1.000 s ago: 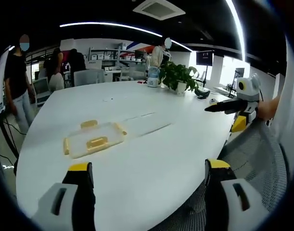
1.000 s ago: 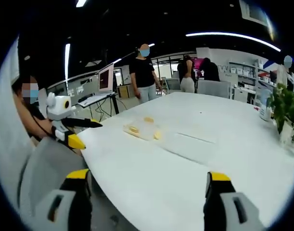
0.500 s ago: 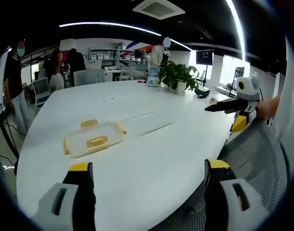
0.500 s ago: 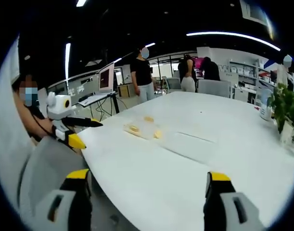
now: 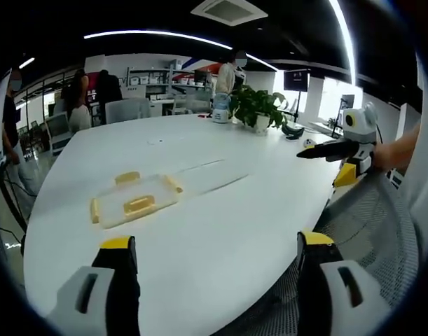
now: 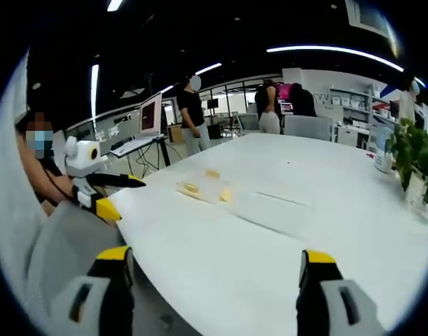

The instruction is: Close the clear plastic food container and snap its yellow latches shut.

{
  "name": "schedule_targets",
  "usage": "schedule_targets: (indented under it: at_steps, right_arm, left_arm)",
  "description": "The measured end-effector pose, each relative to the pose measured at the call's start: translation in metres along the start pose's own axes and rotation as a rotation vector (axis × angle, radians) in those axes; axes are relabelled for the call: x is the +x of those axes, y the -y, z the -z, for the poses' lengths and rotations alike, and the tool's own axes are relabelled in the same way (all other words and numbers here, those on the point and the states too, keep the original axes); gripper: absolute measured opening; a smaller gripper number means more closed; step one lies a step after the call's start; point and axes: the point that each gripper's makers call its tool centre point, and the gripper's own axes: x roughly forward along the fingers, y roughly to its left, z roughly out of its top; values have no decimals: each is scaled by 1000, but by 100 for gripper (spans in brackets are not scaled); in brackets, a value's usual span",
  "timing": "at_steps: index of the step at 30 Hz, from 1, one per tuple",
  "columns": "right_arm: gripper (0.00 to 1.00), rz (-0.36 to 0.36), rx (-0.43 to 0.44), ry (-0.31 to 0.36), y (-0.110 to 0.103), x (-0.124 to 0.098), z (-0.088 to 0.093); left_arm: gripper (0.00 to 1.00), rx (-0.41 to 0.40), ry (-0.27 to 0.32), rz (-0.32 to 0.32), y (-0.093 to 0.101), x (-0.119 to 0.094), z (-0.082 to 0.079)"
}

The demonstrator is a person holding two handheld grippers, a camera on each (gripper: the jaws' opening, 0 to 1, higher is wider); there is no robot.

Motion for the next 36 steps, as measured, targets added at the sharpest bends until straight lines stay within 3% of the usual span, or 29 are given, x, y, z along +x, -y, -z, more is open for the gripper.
schedule_targets:
  at_steps: [11,18,23,33,36]
  right_arm:
    - [99,11,16,-22,3,2,3]
    - [99,-20,23,-33,-1,4,3]
    - [99,-35,17,-47,1,7,4]
    - [99,-55,-36,-34,10,25,-17]
    - [89,-72,-53,-56,8,32,-17]
  left_arm:
    - [93,-4,-3,14,2,0,1]
    - [92,-16,-2,-8,-4,-1,-1]
    - [92,-12,-11,12,-1,0,0]
    - [89,-30,-22,1,-16,-1,-3]
    - [89,-30,-29,2,-22,2,-1]
